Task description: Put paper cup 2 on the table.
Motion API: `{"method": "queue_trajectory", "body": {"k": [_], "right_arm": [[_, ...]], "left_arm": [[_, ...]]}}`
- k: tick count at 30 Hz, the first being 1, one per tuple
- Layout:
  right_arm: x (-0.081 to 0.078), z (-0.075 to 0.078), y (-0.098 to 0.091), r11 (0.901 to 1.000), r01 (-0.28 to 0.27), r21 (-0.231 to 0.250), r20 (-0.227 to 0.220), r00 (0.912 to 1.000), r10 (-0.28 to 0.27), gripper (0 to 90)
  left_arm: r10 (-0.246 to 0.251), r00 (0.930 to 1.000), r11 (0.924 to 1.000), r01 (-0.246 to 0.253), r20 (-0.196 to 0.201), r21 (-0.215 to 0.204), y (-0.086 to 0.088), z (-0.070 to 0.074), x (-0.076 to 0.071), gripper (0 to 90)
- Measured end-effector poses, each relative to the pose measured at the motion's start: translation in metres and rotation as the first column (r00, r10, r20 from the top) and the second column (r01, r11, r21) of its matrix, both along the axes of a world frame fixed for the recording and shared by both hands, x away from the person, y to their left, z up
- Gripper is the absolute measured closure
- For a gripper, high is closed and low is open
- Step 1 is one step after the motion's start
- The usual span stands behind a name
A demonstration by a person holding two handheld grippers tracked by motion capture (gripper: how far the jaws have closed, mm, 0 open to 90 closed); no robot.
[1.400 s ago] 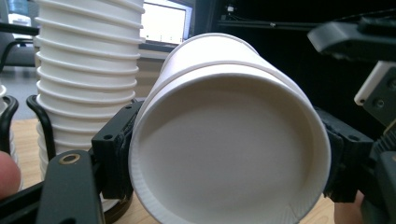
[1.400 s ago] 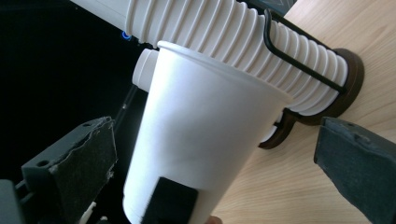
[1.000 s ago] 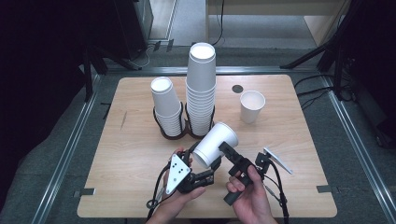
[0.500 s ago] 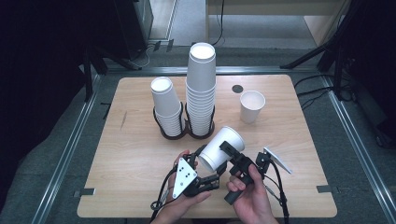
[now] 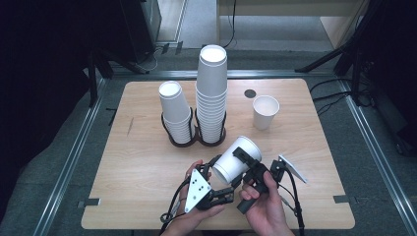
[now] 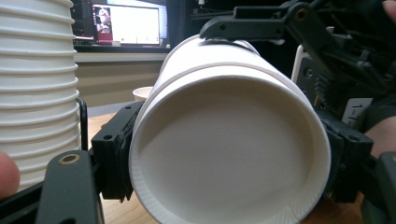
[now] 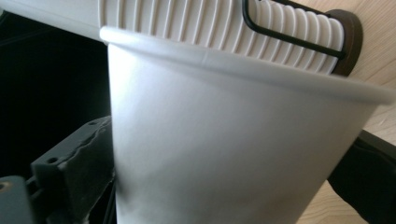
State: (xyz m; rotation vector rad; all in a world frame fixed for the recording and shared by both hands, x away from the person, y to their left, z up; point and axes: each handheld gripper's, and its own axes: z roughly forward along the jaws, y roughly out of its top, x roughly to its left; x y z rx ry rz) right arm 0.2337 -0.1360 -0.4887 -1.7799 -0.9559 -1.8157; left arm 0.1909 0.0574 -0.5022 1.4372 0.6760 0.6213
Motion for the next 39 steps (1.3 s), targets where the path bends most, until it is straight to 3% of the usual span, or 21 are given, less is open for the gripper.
{"method": "queue_trajectory", "body": {"k": [5, 12, 20, 22, 26, 32, 35, 39], "right_arm": [[0.0, -0.002, 0.0, 0.9995, 0.013, 0.03, -0.001, 0.9999, -0.013, 10.1], [-0.001, -0.002, 0.001, 0.9991, 0.022, 0.036, 0.003, 0.9998, -0.022, 11.8], [-0.002, -0.001, 0.001, 0.9991, 0.036, 0.024, 0.026, 0.999, -0.037, 12.6], [-0.003, 0.0, 0.001, 0.999, 0.037, 0.027, 0.032, 0.9988, -0.037, 12.7], [-0.003, 0.002, 0.001, 0.9988, 0.043, 0.022, 0.054, 0.9976, -0.045, 12.7], [-0.003, 0.003, 0.0, 0.9979, 0.065, -0.003, 0.082, 0.9945, -0.065, 12.8], [-0.006, 0.005, -0.001, 0.9947, 0.087, -0.054, 0.121, 0.9894, -0.08, 12.8], [-0.008, 0.01, 0.001, 0.9906, 0.108, -0.084, 0.161, 0.9824, -0.094, 12.8]], "left_arm": [[0.005, 0.9999, 0.9999, -0.005, 0.01, 0.009, 0.0, 0.0, 0.0, 21.9], [-0.006, 1.0, 0.9999, 0.006, 0.005, 0.011, 0.002, 0.0, 0.001, 21.1], [-0.019, 0.9995, 0.999, 0.02, -0.024, 0.039, 0.003, 0.004, 0.001, 20.8], [-0.039, 0.9979, 0.9986, 0.04, -0.052, 0.033, 0.004, 0.006, 0.001, 18.3], [-0.027, 0.998, 0.9978, 0.03, -0.056, 0.059, 0.005, 0.008, 0.001, 12.9], [-0.019, 0.9976, 0.997, 0.024, -0.067, 0.074, 0.005, 0.009, 0.0, 9.5], [-0.02, 0.9972, 0.9964, 0.025, -0.072, 0.081, 0.006, 0.009, 0.0, 9.2], [-0.026, 0.9972, 0.9965, 0.031, -0.071, 0.077, 0.006, 0.01, 0.0, 9.0]]}}
